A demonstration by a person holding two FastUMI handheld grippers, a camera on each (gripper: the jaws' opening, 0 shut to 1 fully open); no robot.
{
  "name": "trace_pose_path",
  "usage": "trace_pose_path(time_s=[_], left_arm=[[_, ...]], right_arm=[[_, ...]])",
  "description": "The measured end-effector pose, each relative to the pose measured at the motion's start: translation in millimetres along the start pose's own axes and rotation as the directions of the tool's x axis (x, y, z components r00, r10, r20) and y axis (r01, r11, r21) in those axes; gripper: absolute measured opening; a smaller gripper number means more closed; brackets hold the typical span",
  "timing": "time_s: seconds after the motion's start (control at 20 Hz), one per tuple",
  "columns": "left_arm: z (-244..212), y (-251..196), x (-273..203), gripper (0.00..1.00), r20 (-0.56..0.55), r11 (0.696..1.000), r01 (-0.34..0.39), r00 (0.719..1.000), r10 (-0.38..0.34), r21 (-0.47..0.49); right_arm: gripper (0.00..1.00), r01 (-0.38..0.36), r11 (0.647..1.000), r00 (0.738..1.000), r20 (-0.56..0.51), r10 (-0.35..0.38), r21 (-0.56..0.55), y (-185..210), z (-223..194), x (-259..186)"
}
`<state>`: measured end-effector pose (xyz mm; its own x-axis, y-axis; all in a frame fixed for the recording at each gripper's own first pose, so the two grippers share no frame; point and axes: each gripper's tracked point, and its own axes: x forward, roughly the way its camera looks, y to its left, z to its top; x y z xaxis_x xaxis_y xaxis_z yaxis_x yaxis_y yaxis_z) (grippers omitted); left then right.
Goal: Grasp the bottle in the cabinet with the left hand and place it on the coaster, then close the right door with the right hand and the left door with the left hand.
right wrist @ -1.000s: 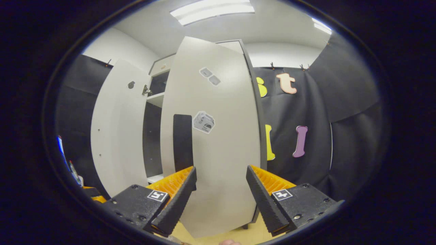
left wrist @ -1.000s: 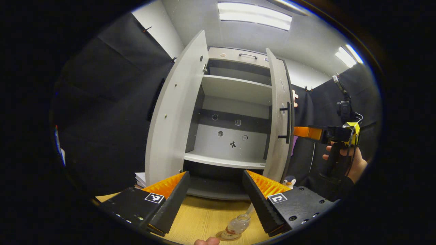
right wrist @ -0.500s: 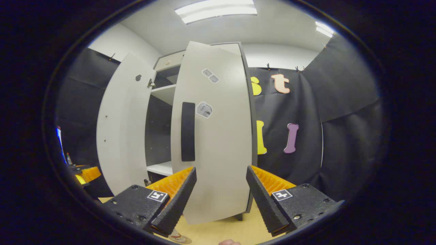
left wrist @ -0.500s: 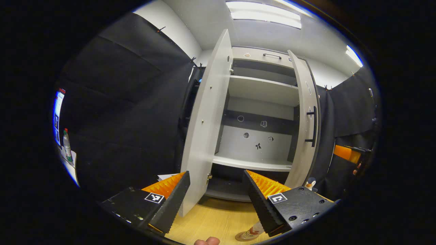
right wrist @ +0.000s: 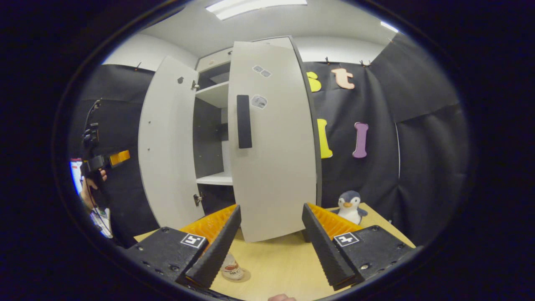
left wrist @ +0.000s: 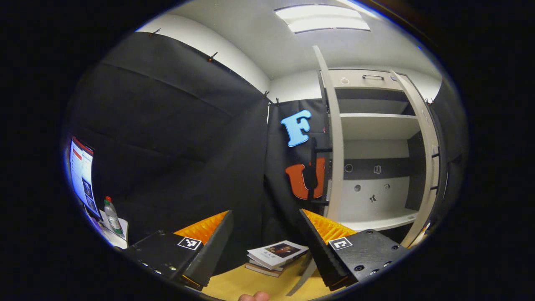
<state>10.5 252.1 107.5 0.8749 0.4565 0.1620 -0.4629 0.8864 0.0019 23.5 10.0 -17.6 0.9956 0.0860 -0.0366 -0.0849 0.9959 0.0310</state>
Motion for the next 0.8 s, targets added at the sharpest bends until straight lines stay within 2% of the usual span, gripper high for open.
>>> trace_pose_path(time_s=[0.05,0.15,0.25,0.3,0.35,0.4,0.5,0.6,0.65,0.7,0.75,0.8], left_arm=[[5,2,14,0.95,0.014,1.000,0.003,1.000,-0.003,0.001],[8,2,39,0.99,0.022,1.000,-0.009,1.000,0.009,0.013],[8,-2,57,0.99,0.025,1.000,-0.007,1.000,0.006,0.009],[9,-7,62,0.99,0.033,1.000,0.003,0.999,-0.003,0.005],[9,-12,65,0.95,0.041,1.000,0.008,0.999,-0.008,0.010],[11,-10,66,0.94,0.059,0.999,-0.008,0.998,0.006,0.031],[16,-12,66,0.99,0.085,0.998,-0.019,0.996,0.014,0.056],[12,-18,65,0.99,0.061,1.000,0.007,0.998,-0.008,0.021],[9,-19,66,0.92,0.045,1.000,0.024,0.999,-0.024,-0.005],[7,-23,64,0.92,0.034,0.999,0.036,0.999,-0.035,-0.026],[6,-27,63,0.99,0.025,0.998,0.040,0.999,-0.039,-0.041],[6,-29,62,0.99,0.020,0.998,0.037,0.999,-0.036,-0.045]], right_arm=[[0.96,0.005,1.000,1.000,0.001,-0.005,0.000,-2,1,-1],[0.96,0.014,1.000,1.000,0.016,-0.014,0.007,-4,6,-1],[0.96,0.035,0.999,0.999,0.024,-0.034,0.000,-9,7,0],[0.97,0.042,0.999,0.999,0.030,-0.042,-0.001,-10,9,0],[0.97,0.048,0.999,0.998,0.034,-0.048,0.002,-13,10,-1],[0.96,0.052,0.999,0.998,0.031,-0.052,0.005,-15,9,-1],[0.96,0.062,0.998,0.998,0.018,-0.062,0.006,-23,6,-1],[0.96,0.064,0.998,0.998,0.009,-0.065,0.011,-28,5,-1],[0.96,0.060,0.998,0.998,0.010,-0.060,0.016,-29,6,0],[0.96,0.055,0.998,0.998,0.012,-0.056,0.019,-29,6,1],[0.96,0.049,0.999,0.999,0.013,-0.049,0.021,-30,7,3],[0.96,0.044,0.999,0.999,0.017,-0.044,0.024,-30,10,5]])
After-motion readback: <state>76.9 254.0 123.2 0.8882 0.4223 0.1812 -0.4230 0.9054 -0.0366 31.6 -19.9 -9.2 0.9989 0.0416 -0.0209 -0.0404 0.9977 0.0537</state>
